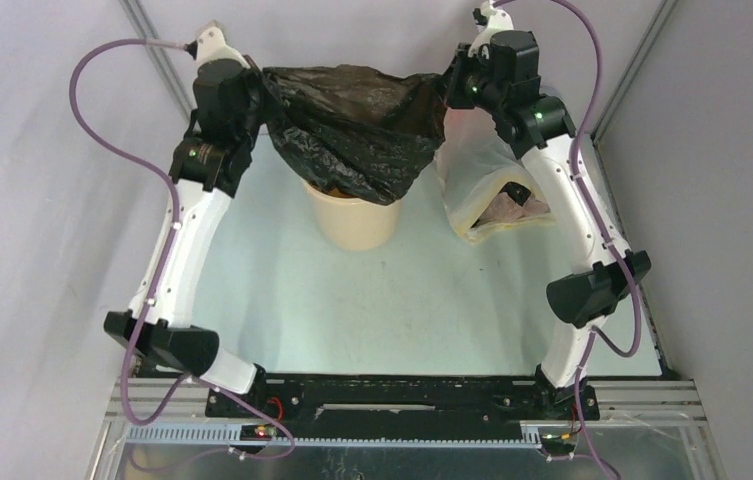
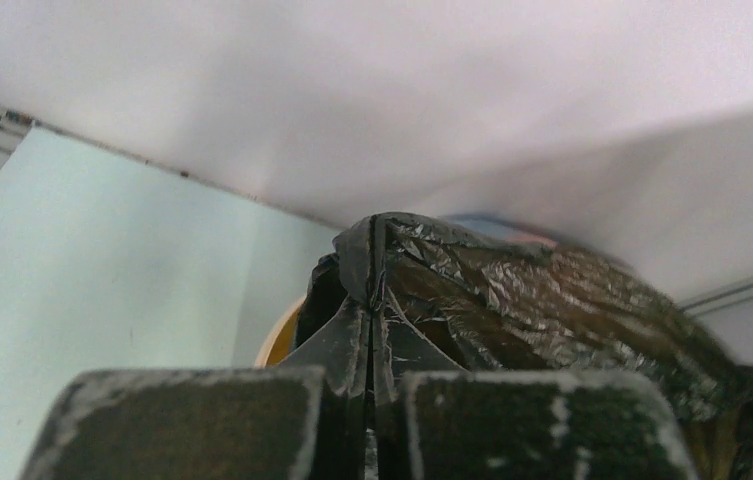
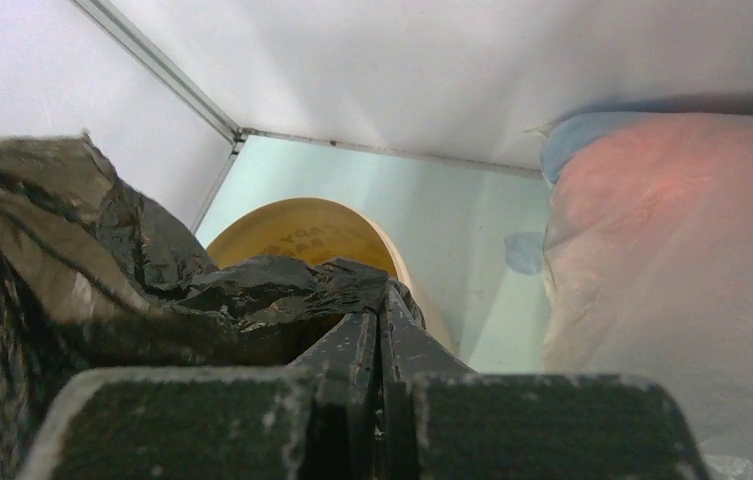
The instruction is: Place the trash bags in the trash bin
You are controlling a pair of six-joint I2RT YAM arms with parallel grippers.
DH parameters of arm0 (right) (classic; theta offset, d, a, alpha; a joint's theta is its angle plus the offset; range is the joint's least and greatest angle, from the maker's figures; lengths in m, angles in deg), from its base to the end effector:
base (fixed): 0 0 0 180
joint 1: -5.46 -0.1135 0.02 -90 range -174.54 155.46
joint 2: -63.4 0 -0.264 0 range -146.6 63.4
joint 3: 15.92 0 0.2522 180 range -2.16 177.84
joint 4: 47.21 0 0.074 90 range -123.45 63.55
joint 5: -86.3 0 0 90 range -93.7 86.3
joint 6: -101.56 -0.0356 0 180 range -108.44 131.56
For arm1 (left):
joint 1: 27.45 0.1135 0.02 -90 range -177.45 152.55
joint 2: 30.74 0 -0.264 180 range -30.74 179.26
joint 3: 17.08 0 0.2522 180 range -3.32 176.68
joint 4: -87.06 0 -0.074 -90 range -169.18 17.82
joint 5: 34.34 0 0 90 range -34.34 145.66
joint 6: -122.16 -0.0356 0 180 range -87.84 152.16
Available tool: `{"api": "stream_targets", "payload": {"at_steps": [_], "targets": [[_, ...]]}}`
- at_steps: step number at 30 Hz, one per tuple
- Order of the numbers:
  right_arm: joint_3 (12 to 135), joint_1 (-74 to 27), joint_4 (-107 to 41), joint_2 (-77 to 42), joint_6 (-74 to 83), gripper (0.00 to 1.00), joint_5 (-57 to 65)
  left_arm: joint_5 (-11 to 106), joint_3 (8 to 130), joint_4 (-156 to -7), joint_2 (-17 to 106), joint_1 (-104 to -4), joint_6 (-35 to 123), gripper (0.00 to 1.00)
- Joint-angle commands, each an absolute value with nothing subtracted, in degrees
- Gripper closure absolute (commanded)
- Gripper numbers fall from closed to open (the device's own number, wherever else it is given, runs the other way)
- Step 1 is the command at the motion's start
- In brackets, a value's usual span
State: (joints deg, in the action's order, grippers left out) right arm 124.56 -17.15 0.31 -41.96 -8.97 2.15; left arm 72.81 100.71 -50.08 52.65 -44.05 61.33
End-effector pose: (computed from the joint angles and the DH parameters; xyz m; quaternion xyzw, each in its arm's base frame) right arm 0.3707 0.1583 0.4897 -0.0461 0.7776 0.2670 0.5673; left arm 0.2949 -0.0769 0.5023 -0.1788 0.7337 -0.1471 0.6388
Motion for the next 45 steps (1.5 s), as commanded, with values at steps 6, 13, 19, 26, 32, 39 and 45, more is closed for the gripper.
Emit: {"api": "stream_targets", "payload": {"at_steps": [6,13,19,26,32,39,45], "targets": [[127.4,-18.1,1.2,-42.7,-5.3,0.89,5.3,70.9,107.6,-51.8,57.7,-42.0,60.4,1.0],[126.9,-18.4,3.5,-40.2,-4.3,0.63,5.8,69.6,103.9,-53.1,55.8,-42.0,60.5,1.0],[124.2,-19.2,7.3,-36.8,-4.4,0.15,4.2,69.9,101.1,-53.9,51.8,-42.0,59.7,1.0],[104.5,-21.9,0.2,-25.8,-9.4,0.0,5.9,65.8,97.5,-57.6,48.3,-42.0,59.4,1.0],[95.8,-23.2,0.0,-22.9,-15.8,0.01,1.6,62.6,95.2,-59.0,46.9,-42.0,59.9,1.0],[82.9,-23.6,-13.4,-18.8,-27.4,0.2,5.8,63.4,93.4,-60.0,45.0,-42.0,60.3,1.0],[90.6,-25.9,-14.6,-25.3,-28.1,0.66,9.9,64.2,93.7,-60.0,44.8,-42.0,59.8,1.0]]}}
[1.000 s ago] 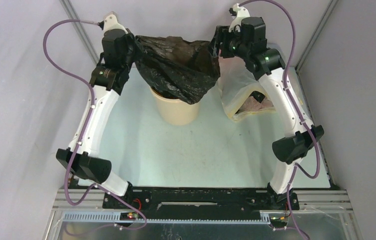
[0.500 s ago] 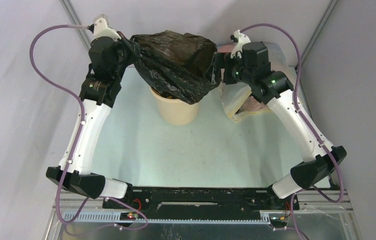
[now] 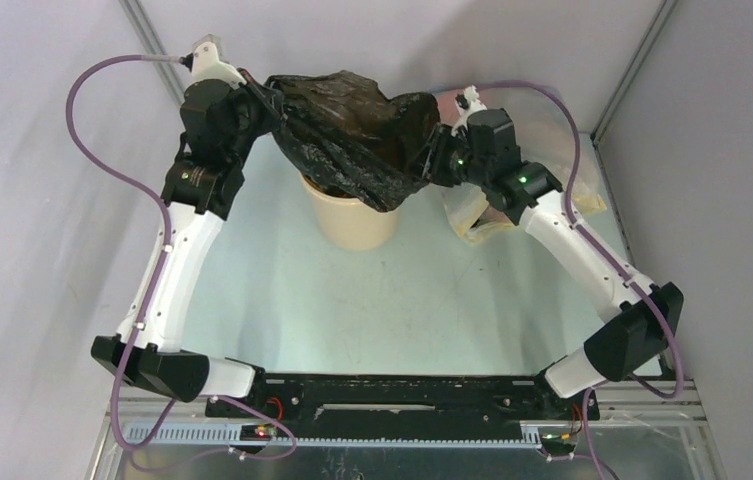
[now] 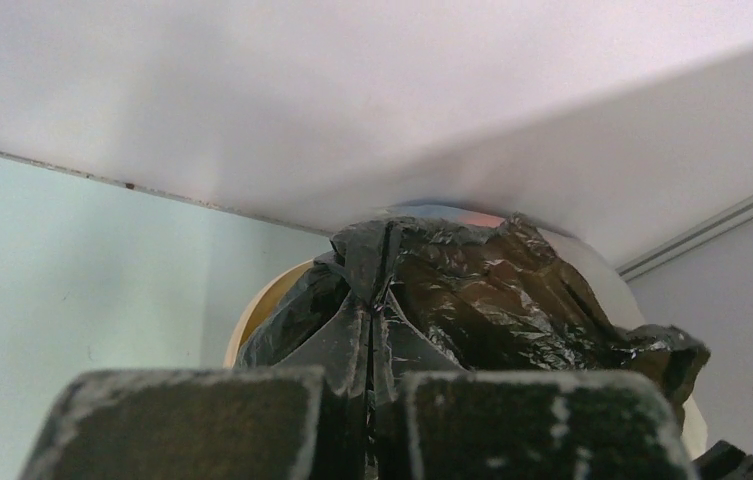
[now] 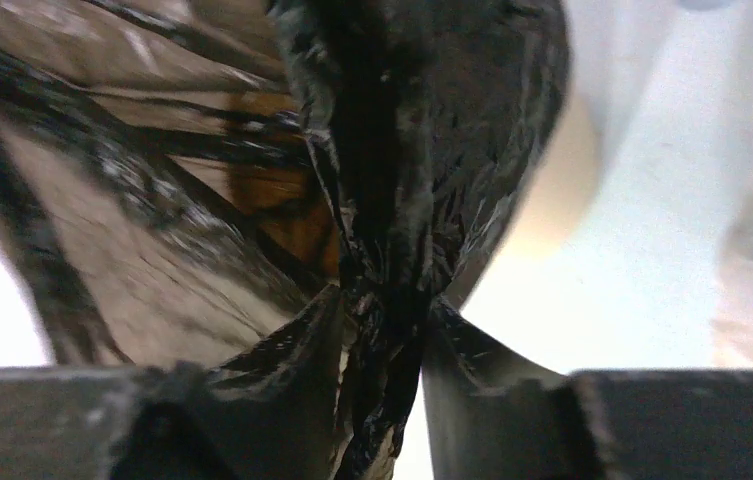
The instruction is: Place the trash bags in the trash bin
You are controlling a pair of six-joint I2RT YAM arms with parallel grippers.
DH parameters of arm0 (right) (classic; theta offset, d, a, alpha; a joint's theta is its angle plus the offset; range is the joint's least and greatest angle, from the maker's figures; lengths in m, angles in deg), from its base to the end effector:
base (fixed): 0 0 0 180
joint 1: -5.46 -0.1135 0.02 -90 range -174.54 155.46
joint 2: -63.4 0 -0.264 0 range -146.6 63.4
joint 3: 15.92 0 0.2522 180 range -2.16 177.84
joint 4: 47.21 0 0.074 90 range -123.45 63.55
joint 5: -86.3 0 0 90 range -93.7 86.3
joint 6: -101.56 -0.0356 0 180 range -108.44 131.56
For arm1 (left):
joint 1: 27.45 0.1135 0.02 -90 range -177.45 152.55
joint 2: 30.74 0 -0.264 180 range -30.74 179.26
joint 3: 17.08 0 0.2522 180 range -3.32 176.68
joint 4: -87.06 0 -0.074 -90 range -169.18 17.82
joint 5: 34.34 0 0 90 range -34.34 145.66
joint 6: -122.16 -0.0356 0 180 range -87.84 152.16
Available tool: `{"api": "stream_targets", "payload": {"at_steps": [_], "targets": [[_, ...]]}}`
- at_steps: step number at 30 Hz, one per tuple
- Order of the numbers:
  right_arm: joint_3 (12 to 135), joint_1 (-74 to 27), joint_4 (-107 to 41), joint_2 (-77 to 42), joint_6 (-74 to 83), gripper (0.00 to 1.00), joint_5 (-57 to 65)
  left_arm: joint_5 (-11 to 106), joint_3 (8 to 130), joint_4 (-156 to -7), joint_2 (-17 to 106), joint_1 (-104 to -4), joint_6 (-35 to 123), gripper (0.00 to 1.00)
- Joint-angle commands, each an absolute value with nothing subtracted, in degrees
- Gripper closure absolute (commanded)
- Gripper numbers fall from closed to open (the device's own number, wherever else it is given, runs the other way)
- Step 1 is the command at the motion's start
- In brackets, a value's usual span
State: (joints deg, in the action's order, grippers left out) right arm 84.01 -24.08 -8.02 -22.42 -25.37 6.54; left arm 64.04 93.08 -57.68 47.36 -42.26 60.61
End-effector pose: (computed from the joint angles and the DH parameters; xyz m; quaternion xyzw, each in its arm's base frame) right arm 0.2963 0.1752 0.3921 0.0064 0.8417 0.3560 0.4059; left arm 0.2801 -0.0687 0.4996 -0.1359 0.7135 -0.2032 0.6566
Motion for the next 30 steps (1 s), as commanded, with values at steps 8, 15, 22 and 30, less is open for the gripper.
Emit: {"api": "stream_targets", "payload": {"at_steps": [8,15,22,30], "targets": [[100.9,-28.1,-14.8,-34.1,-27.3,1.0,9.3,68.7,94.2,-59.7,44.8,-41.9,56.9,1.0],[116.8,-30.3,-7.6,-47.1,-23.6,1.0,7.3,71.4,93.7,-59.9,46.2,-41.9,55.6,1.0],[121.5,-31.7,-2.2,-54.4,-20.2,1.0,2.0,75.2,92.7,-60.2,47.3,-42.0,53.9,1.0],[126.7,-34.9,4.6,-61.0,-11.6,1.0,-14.0,65.9,89.0,-61.8,50.7,-42.0,59.2,1.0]]}}
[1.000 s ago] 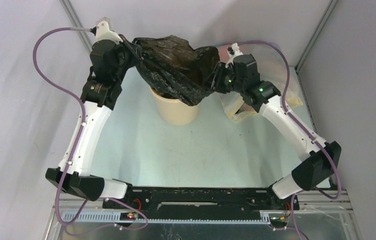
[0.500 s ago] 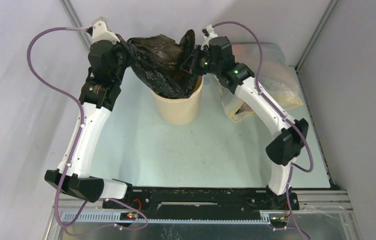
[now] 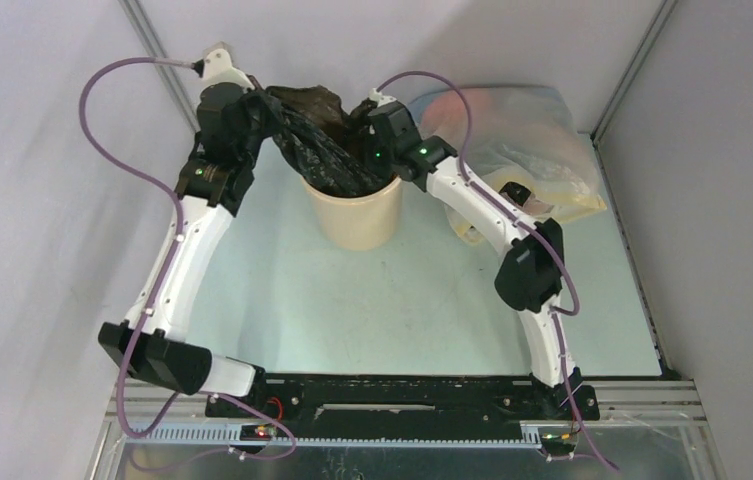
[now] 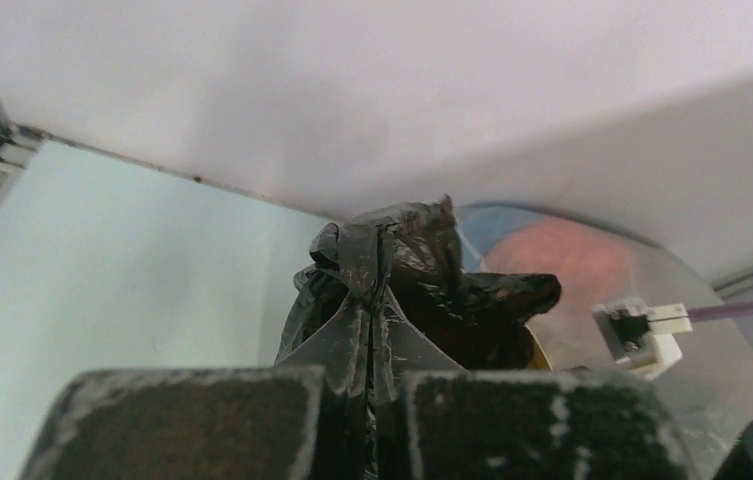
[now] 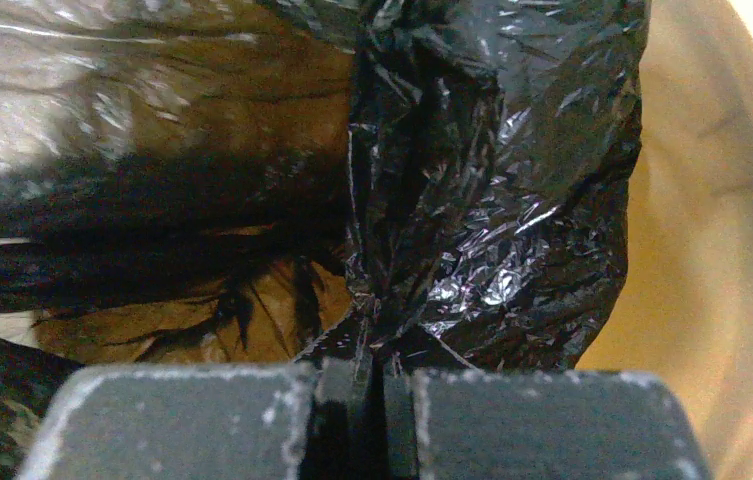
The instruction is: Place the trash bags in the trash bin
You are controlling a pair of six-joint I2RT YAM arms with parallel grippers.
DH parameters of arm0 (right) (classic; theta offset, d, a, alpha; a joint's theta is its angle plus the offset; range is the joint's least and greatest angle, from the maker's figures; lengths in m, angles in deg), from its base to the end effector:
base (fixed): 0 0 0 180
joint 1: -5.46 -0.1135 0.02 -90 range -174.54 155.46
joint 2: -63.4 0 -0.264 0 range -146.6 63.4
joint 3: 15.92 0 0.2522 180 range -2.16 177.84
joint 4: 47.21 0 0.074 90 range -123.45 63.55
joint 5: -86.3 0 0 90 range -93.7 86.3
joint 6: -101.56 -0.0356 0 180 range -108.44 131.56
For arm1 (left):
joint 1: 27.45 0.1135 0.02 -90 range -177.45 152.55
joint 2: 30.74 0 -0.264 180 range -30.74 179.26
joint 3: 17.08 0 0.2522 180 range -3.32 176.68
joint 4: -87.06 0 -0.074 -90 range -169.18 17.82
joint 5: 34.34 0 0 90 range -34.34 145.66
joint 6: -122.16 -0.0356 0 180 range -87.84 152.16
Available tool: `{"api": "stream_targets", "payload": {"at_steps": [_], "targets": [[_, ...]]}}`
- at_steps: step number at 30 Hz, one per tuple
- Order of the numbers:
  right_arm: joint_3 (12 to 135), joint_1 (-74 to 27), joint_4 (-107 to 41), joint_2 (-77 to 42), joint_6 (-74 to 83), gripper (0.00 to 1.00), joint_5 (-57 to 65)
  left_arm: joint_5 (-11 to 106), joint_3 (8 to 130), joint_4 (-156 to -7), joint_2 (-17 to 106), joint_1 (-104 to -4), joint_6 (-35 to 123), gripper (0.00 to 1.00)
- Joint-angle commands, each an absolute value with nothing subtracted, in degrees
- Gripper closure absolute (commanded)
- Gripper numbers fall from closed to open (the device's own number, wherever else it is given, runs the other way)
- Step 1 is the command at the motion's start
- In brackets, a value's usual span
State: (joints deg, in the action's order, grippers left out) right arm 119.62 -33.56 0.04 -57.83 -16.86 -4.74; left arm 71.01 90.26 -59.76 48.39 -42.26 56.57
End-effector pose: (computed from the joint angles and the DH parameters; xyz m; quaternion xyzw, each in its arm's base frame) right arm 0.3836 0.3100 0.3420 -0.0768 0.8752 0.2585 0.4017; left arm 0.2928 -0.0677 0.4826 -0.1511 0.7204 -0.1320 0.6639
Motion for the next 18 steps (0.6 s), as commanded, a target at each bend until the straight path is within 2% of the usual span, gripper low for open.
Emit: {"api": "stream_targets", "payload": {"at_steps": [1,10,18], "targets": [[127.6,-34.5,5.7,-61.3,-11.7,1.0,-14.2,65.3,88.5,-62.1,51.2,-42.0,59.7,1.0],[123.4,-30.2,3.5,-49.7,-9.8,1.0,-11.1,60.0,84.6,-65.6,53.7,-42.1,63.7,1.0],[121.0,-27.6,5.4,-47.6,-9.4,1.0,-4.3,58.5,83.3,-66.5,54.9,-43.2,65.4,1.0]]}}
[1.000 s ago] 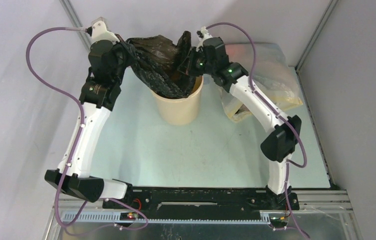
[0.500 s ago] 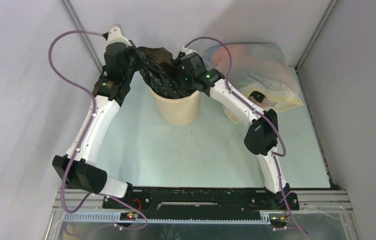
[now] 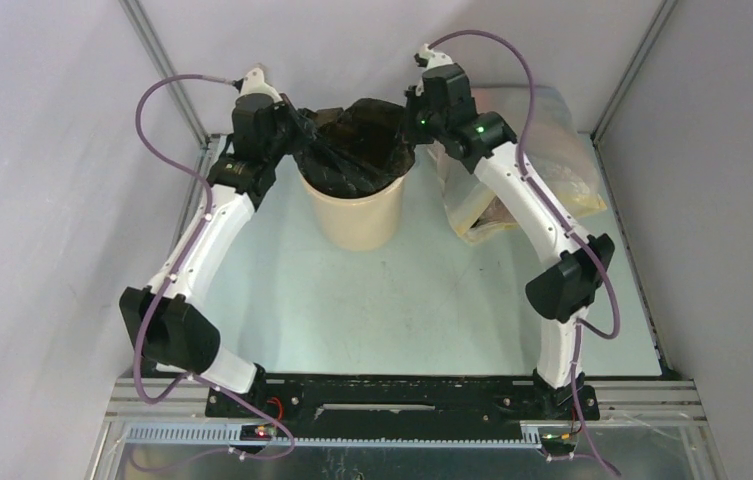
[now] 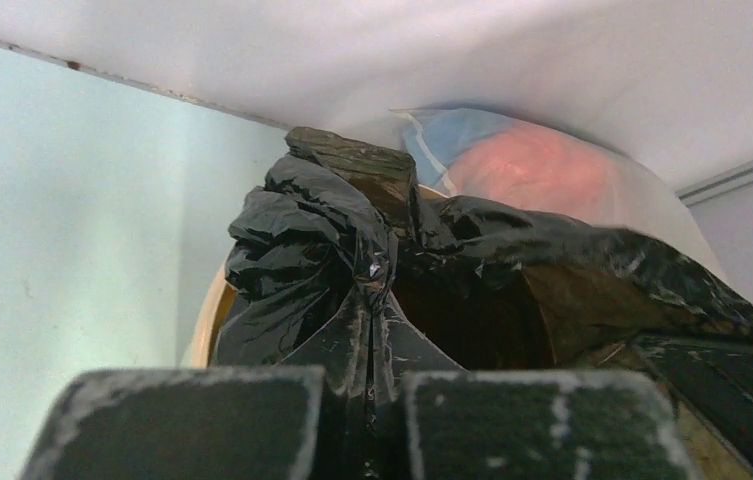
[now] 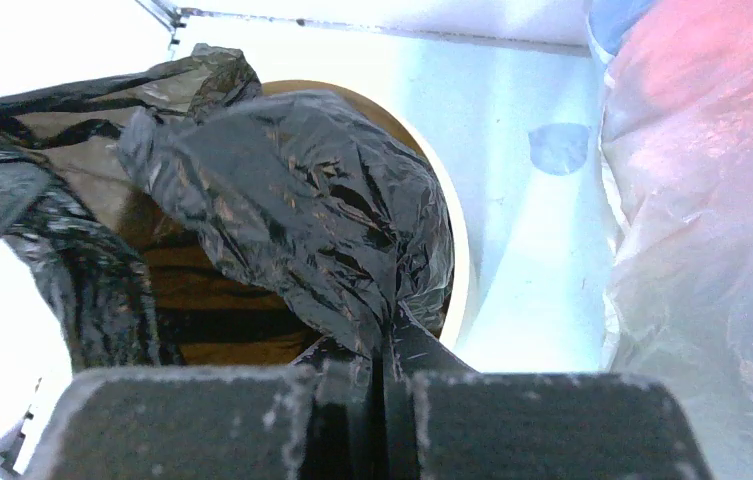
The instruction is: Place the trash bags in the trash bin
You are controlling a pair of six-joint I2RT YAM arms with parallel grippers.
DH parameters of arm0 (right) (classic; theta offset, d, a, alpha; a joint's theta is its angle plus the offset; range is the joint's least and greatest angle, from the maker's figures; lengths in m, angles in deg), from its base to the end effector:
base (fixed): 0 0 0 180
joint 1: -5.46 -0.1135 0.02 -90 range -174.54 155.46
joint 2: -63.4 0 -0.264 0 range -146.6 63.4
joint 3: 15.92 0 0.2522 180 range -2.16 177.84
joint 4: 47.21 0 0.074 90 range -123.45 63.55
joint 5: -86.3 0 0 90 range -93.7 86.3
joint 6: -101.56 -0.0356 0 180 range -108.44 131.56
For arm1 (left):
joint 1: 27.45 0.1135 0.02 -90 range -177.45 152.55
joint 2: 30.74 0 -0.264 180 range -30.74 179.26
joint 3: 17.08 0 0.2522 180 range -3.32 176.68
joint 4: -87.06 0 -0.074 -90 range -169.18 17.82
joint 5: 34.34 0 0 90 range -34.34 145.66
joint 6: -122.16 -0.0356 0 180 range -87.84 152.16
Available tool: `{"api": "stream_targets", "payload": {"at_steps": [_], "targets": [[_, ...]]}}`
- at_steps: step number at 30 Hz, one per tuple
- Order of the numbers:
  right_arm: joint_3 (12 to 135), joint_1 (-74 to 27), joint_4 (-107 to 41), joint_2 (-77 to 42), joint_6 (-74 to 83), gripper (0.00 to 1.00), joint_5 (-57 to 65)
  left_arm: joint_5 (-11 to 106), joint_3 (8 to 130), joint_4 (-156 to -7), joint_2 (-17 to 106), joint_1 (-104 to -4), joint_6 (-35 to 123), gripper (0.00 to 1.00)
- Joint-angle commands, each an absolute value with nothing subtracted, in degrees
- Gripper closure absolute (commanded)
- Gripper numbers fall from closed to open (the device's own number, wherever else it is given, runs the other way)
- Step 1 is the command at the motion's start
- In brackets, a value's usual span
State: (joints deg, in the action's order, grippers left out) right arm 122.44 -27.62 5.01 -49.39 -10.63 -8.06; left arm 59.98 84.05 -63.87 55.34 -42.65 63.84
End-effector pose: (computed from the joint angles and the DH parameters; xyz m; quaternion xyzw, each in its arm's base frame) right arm 0.3765 0.2421 0.4166 -0.0608 0.8485 0.2147 0.4799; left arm 0.3401 -0.0896 0.4158 -0.1358 0.7761 -0.2174 0.5761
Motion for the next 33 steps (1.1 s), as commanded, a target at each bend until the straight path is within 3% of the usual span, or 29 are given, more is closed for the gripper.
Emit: {"api": "stream_targets", "payload": {"at_steps": [1,7,21,33], "targets": [[120.6,-27.4,5.3,-47.4,-9.6,1.0,-3.5,58.9,83.0,-66.4,54.4,-43.2,65.2,1.0],[115.4,-25.7,3.1,-43.2,-10.0,0.84,0.2,63.2,80.0,-66.4,47.9,-43.2,63.2,1.0],[101.0,-24.3,-1.2,-33.3,-9.9,0.62,2.6,60.6,68.8,-69.0,37.6,-43.1,69.0,1.0],[92.4,-23.5,-3.8,-27.3,-10.1,0.63,4.4,64.8,61.9,-67.5,28.7,-43.0,67.2,1.0]]}}
